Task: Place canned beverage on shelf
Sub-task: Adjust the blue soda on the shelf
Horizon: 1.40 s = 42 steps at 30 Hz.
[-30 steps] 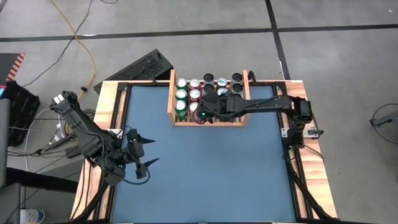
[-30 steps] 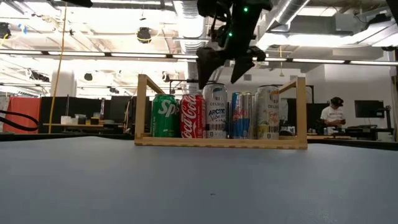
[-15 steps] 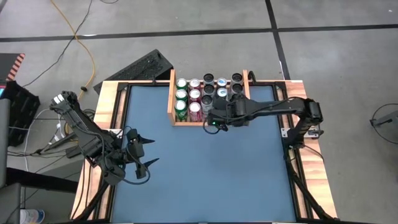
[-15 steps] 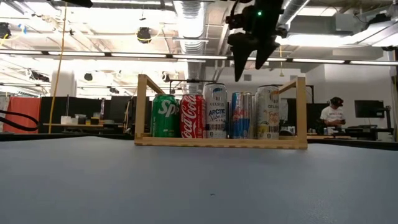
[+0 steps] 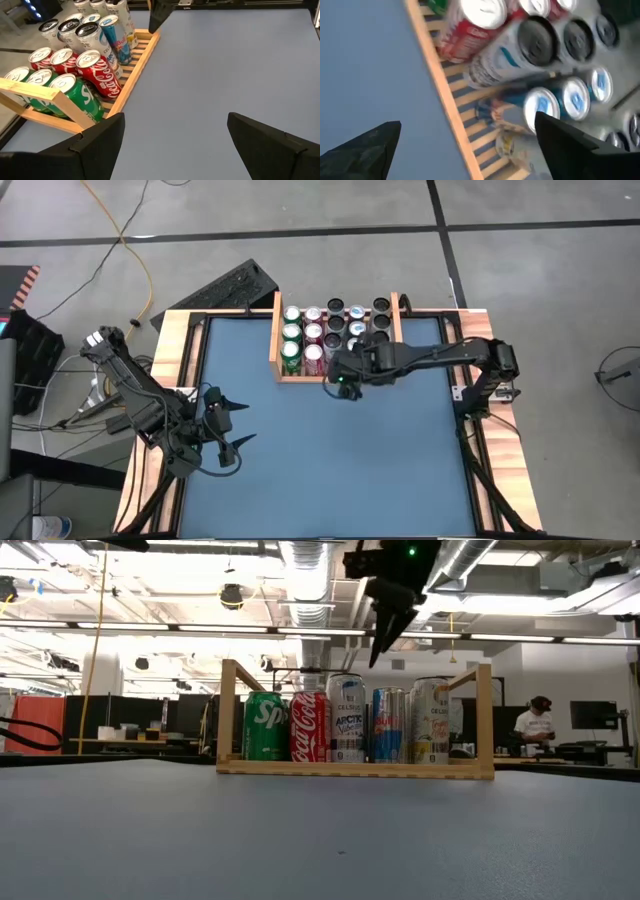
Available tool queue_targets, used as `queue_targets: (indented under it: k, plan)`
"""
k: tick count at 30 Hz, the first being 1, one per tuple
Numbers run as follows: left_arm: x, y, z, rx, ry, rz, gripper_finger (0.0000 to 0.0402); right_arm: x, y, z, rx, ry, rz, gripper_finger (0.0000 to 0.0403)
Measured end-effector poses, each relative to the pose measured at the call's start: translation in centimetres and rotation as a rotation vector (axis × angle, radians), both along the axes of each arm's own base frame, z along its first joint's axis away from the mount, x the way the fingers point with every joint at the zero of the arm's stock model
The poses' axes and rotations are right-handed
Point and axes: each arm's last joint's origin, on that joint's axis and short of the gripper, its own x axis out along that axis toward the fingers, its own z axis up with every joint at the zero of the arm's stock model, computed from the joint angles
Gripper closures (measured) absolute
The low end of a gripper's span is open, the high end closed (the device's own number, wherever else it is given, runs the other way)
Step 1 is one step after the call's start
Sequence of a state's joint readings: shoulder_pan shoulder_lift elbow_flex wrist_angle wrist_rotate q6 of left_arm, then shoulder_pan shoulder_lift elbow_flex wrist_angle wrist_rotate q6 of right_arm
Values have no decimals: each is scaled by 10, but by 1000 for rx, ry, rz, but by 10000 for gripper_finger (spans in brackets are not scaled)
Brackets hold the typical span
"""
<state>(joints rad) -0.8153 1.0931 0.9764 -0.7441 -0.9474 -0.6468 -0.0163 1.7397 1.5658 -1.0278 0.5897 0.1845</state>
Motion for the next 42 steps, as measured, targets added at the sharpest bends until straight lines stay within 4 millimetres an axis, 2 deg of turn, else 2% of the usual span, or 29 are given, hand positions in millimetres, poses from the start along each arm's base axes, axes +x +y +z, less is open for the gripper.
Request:
queue_targets:
  k: [5,9,20,22,27,34,42]
  plan:
    - [0,0,0,5,2,-1,60,4,3,1,-26,19,105,129]
    - [0,0,0,11,6,-2,60,8,-1,-1,48,15,171,129]
    - [0,0,0,17,9,-4,60,35,-10,-61,111,209,227,129]
    - [0,1,0,17,9,-4,60,37,-12,-67,109,229,223,129]
    - [0,0,-1,16,10,-5,60,35,-21,-76,85,290,171,129]
    - [0,0,-1,16,10,-6,60,26,-30,-75,70,342,92,129]
    - [0,0,-1,19,12,-7,60,22,-27,-75,64,365,57,129]
